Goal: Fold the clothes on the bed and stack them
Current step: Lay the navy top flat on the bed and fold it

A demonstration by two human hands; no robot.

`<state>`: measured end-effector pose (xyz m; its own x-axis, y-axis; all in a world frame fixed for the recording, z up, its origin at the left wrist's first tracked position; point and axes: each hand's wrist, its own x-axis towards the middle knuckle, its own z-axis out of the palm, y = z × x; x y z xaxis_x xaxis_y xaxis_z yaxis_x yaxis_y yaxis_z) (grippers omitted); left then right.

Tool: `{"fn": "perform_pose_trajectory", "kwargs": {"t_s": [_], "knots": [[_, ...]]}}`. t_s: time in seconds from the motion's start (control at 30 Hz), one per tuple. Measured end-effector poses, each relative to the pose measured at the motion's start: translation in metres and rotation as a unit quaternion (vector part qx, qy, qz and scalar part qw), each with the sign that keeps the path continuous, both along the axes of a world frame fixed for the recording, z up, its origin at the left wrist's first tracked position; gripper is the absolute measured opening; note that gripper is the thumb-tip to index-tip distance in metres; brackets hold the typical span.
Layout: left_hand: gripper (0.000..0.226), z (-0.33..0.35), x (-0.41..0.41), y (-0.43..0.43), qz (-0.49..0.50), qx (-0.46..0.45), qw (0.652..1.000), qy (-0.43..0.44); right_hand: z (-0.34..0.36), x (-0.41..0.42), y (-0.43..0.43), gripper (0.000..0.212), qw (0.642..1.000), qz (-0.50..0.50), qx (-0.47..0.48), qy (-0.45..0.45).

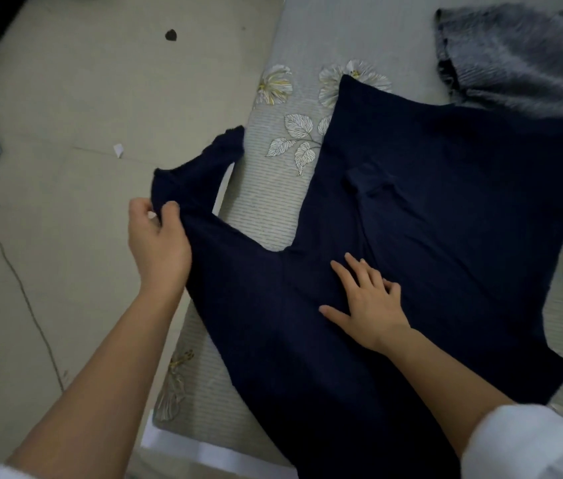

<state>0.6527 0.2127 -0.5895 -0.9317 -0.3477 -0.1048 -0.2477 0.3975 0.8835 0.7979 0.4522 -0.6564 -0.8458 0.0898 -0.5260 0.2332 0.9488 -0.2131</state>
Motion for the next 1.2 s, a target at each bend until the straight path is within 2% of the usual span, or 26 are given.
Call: {"fn": "perform_pose_trajectory", "kwargs": {"t_s": [0.07, 0.13, 0.17, 0.23, 0.27, 0.33, 0.4, 0.43, 0.5, 0.57, 0.63, 0.7, 0.77, 0.8, 0.83, 0.87, 0.9, 0.93, 1.0, 1.07, 1.1, 1.13, 1.17, 1.2], "knots": [[0.010, 0.013, 0.014, 0.020, -0.052, -0.026, 0.997, 0.049, 0.003, 0.000, 0.004, 0.074, 0.999, -0.017, -0.050, 0.007], [0.011, 0.021, 0.030, 0.053, -0.131, -0.055, 0.985, 0.102, 0.009, -0.001, 0.011, 0.062, 0.983, -0.103, -0.153, 0.017], [0.013, 0.023, 0.039, 0.070, -0.183, -0.064, 0.974, 0.118, 0.013, -0.002, 0.017, 0.055, 0.959, -0.175, -0.219, 0.027], [0.010, 0.017, 0.060, 0.100, -0.317, -0.094, 0.936, 0.121, 0.022, -0.003, 0.030, 0.032, 0.886, -0.324, -0.325, 0.070], [0.007, 0.009, 0.073, 0.110, -0.395, -0.125, 0.904, 0.101, 0.026, -0.002, 0.038, 0.018, 0.852, -0.381, -0.345, 0.096], [0.022, -0.008, 0.101, 0.119, -0.539, -0.187, 0.821, -0.020, 0.034, 0.001, 0.053, 0.014, 0.813, -0.448, -0.351, 0.124], [0.037, -0.024, 0.128, 0.113, -0.615, -0.198, 0.749, -0.146, 0.038, 0.003, 0.067, 0.015, 0.795, -0.481, -0.346, 0.131], [0.041, -0.030, 0.138, 0.107, -0.617, -0.203, 0.743, -0.160, 0.039, 0.003, 0.070, 0.014, 0.799, -0.480, -0.337, 0.132], [0.040, -0.034, 0.151, 0.090, -0.585, -0.223, 0.768, -0.135, 0.042, 0.001, 0.072, 0.011, 0.829, -0.443, -0.312, 0.136], [0.035, -0.033, 0.159, 0.073, -0.551, -0.223, 0.800, -0.081, 0.046, -0.003, 0.064, 0.016, 0.873, -0.358, -0.295, 0.153], [0.029, -0.027, 0.164, 0.058, -0.524, -0.219, 0.821, -0.055, 0.050, -0.007, 0.046, 0.031, 0.912, -0.229, -0.298, 0.162], [0.023, -0.023, 0.166, 0.045, -0.471, -0.228, 0.851, -0.047, 0.051, -0.008, 0.024, 0.050, 0.947, -0.064, -0.287, 0.129], [0.021, -0.022, 0.164, 0.034, -0.412, -0.242, 0.876, -0.058, 0.043, -0.008, 0.005, 0.067, 0.971, 0.084, -0.214, 0.072], [0.022, -0.022, 0.163, 0.030, -0.388, -0.247, 0.885, -0.066, 0.037, -0.007, -0.001, 0.066, 0.975, 0.127, -0.171, 0.060], [0.025, -0.023, 0.163, 0.028, -0.368, -0.250, 0.893, -0.069, 0.033, -0.008, -0.006, 0.058, 0.977, 0.140, -0.146, 0.063], [0.030, -0.024, 0.162, 0.027, -0.353, -0.251, 0.899, -0.073, 0.032, -0.011, -0.008, 0.043, 0.976, 0.105, -0.166, 0.090], [0.038, -0.026, 0.163, 0.027, -0.345, -0.248, 0.901, -0.080, 0.035, -0.015, -0.010, 0.028, 0.966, 0.022, -0.228, 0.123], [0.046, -0.028, 0.163, 0.029, -0.344, -0.244, 0.902, -0.093, 0.038, -0.021, -0.010, 0.017, 0.936, -0.090, -0.300, 0.158], [0.060, -0.031, 0.164, 0.035, -0.344, -0.222, 0.903, -0.128, 0.048, -0.037, 0.004, 0.013, 0.837, -0.316, -0.382, 0.232], [0.067, -0.036, 0.166, 0.041, -0.348, -0.216, 0.900, -0.148, 0.054, -0.049, 0.033, 0.028, 0.708, -0.508, -0.429, 0.238], [0.068, -0.037, 0.167, 0.044, -0.350, -0.228, 0.896, -0.153, 0.055, -0.048, 0.051, 0.038, 0.652, -0.572, -0.447, 0.217], [0.068, -0.038, 0.167, 0.046, -0.349, -0.241, 0.893, -0.154, 0.054, -0.043, 0.071, 0.044, 0.613, -0.616, -0.455, 0.196], [0.066, -0.039, 0.168, 0.048, -0.343, -0.249, 0.894, -0.148, 0.052, -0.036, 0.089, 0.045, 0.592, -0.645, -0.454, 0.168], [0.063, -0.039, 0.169, 0.049, -0.335, -0.251, 0.897, -0.141, 0.049, -0.027, 0.103, 0.045, 0.587, -0.662, -0.446, 0.136]]}}
